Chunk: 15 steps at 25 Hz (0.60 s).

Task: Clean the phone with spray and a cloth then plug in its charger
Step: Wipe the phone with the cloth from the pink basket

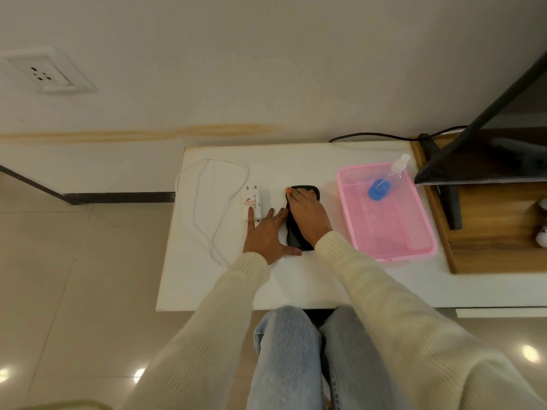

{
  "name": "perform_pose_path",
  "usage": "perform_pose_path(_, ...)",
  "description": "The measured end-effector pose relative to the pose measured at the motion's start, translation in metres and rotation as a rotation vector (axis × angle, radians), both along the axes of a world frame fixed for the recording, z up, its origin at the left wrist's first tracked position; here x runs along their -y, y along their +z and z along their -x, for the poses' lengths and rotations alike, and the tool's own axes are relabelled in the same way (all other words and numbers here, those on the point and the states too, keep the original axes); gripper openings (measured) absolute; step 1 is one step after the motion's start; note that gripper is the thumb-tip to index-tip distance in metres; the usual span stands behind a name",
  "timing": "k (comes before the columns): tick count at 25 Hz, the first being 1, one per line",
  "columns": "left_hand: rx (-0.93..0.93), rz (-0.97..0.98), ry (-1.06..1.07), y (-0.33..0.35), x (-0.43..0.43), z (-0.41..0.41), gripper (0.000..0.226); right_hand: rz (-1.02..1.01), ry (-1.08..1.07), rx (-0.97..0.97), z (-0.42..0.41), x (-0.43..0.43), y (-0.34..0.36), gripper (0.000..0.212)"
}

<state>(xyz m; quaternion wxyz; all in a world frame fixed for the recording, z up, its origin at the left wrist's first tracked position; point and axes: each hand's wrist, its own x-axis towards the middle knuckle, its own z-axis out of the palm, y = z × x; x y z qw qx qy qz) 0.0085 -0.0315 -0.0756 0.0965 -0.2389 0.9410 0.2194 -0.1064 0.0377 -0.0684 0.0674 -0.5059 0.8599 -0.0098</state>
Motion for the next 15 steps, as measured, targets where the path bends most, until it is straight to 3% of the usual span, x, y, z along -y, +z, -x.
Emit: perform_pose_path(15, -0.032, -0.026, 0.014, -0.0008, 0.0011, -0.0005, 0.110, 0.060, -0.012, -0.008, 0.0023, 0.0025, -0.0031, 0.059)
